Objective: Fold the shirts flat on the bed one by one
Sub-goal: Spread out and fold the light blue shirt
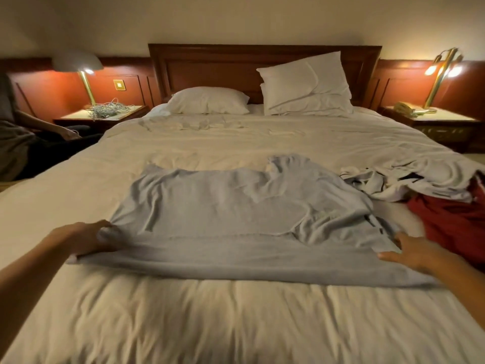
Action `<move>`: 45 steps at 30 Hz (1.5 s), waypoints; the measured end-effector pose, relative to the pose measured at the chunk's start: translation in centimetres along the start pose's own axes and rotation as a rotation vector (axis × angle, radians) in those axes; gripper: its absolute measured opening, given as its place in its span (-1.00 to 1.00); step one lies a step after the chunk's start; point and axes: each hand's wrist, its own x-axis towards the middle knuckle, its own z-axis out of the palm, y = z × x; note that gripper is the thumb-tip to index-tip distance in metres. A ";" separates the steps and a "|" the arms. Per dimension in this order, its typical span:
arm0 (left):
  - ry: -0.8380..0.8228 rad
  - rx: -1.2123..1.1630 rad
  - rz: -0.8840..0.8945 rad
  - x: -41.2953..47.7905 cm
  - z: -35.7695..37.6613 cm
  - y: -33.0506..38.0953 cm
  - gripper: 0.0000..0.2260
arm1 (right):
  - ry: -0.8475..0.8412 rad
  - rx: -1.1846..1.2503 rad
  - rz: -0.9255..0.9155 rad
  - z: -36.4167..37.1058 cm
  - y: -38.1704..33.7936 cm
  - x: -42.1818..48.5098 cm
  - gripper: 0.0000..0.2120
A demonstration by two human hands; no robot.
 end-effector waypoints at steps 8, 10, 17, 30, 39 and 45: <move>0.225 -0.548 -0.133 0.9 2.5 0.5 -0.45 | 0.448 -0.086 -0.200 3.9 -7.6 -2.1 -0.32; 0.223 -0.614 -0.120 1.2 2.7 1.0 -0.42 | 0.445 -0.046 -0.330 5.0 -10.3 -1.7 -0.40; 0.230 -0.021 -0.167 2.2 0.8 0.2 -0.33 | 0.473 0.079 -0.524 9.0 -17.3 1.1 -0.54; 0.447 -0.193 0.570 5.3 7.0 4.2 -0.55 | 0.456 0.104 -0.924 7.0 -19.6 3.2 -0.66; 0.499 -0.072 0.589 8.9 5.2 3.7 -0.51 | 0.471 0.025 -0.786 7.1 -20.1 6.0 -0.63; 0.480 -0.056 0.555 9.1 5.7 3.5 -0.64 | 0.513 0.110 -0.820 7.1 -19.3 6.4 -0.46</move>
